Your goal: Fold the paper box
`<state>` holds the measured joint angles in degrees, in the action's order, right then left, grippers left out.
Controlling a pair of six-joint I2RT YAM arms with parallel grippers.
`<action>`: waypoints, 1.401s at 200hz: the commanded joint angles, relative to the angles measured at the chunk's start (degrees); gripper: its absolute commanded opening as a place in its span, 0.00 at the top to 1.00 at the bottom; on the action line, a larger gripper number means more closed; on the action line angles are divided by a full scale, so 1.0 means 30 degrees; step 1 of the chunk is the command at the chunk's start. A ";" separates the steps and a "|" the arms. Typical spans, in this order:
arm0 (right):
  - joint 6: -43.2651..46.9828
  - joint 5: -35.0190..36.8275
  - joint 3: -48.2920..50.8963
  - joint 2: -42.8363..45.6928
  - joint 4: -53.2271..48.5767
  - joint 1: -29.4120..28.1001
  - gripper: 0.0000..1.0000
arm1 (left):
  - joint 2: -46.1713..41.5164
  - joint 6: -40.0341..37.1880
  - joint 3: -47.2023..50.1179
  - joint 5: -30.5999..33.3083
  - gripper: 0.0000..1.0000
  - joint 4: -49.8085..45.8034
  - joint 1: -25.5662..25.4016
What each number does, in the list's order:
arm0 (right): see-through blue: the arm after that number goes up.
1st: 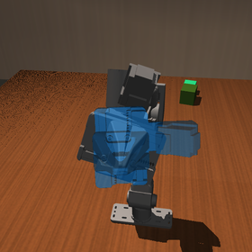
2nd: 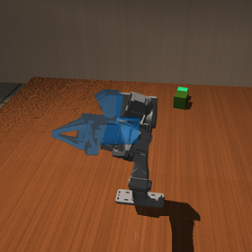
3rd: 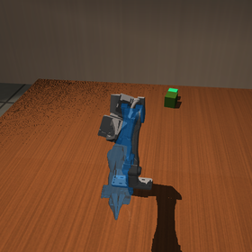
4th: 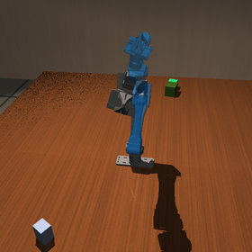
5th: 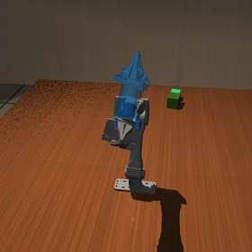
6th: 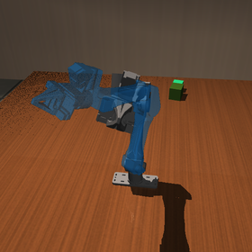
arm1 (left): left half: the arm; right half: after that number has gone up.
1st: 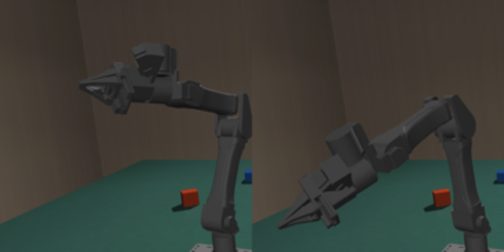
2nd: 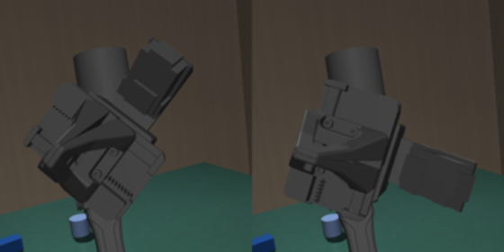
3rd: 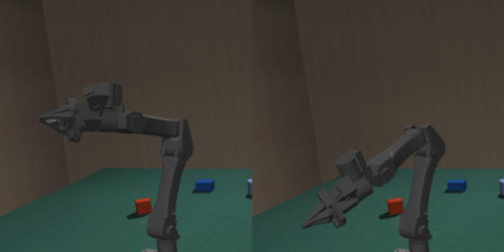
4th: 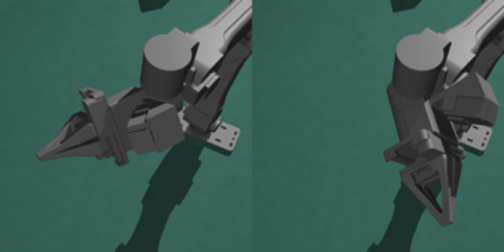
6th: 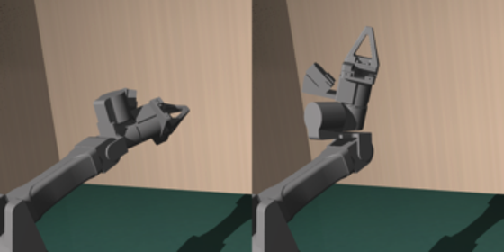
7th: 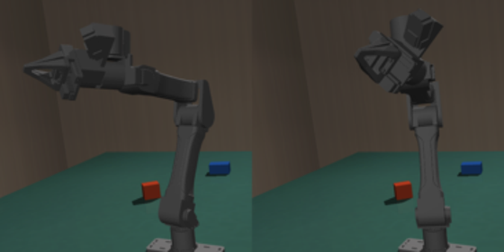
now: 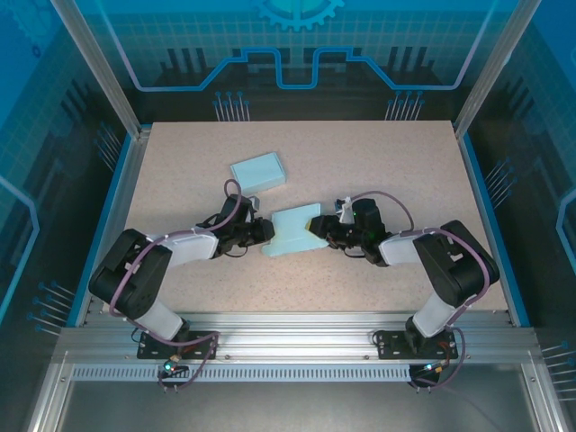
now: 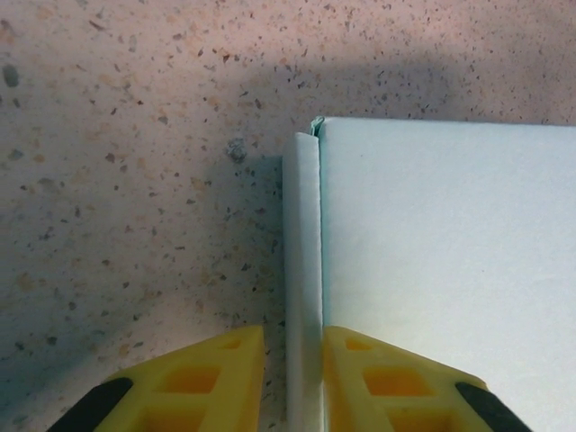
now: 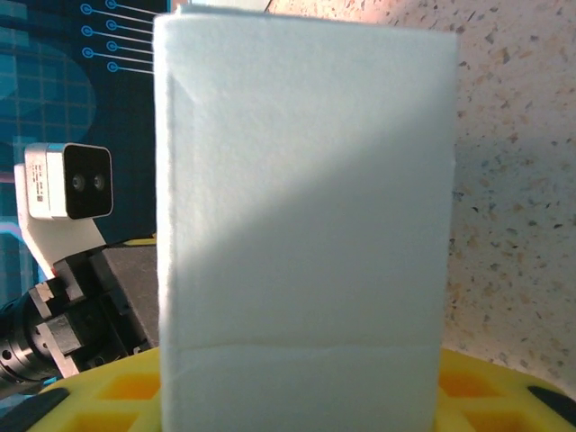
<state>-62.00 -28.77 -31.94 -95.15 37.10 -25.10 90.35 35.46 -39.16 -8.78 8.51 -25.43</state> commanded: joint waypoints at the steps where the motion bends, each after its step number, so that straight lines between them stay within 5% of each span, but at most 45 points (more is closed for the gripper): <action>1: -0.0390 -0.0049 -0.0078 0.0153 0.0322 0.0046 0.54 | -0.0610 -0.0700 -0.0069 0.0087 0.71 -0.1886 0.0100; 43: -0.1168 0.0297 0.0269 0.1677 -0.1275 0.0476 0.56 | -0.3021 -0.1941 0.0394 0.0125 0.55 -0.0948 0.0102; 73: -0.2012 0.0492 0.0573 0.3546 -0.3255 0.1007 0.56 | -0.5878 -0.4883 0.2378 -0.0494 0.44 0.3071 -0.0008; 127: -0.2932 0.1092 0.0336 0.7940 -0.9079 0.2089 0.55 | -0.9628 -1.5356 0.6685 0.0110 0.21 1.1164 -0.3700; 151: -0.3036 0.1328 0.0260 0.9846 -1.0956 0.2433 0.55 | -0.9712 -1.9964 0.7347 0.0841 0.03 1.2609 -0.5499; 191: -0.3504 0.2179 0.0684 1.2966 -1.2510 0.2596 0.54 | -0.8131 -2.4163 0.6612 0.2179 0.01 1.2809 -0.6436; 280: -0.4292 0.3166 0.1363 1.5607 -1.3556 0.2568 0.51 | -0.2396 -2.8400 0.3704 0.5328 0.04 1.6472 -0.8085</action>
<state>-73.76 -19.99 -28.34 -49.15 -2.57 -17.93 79.70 -43.62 -25.23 2.94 51.88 -48.25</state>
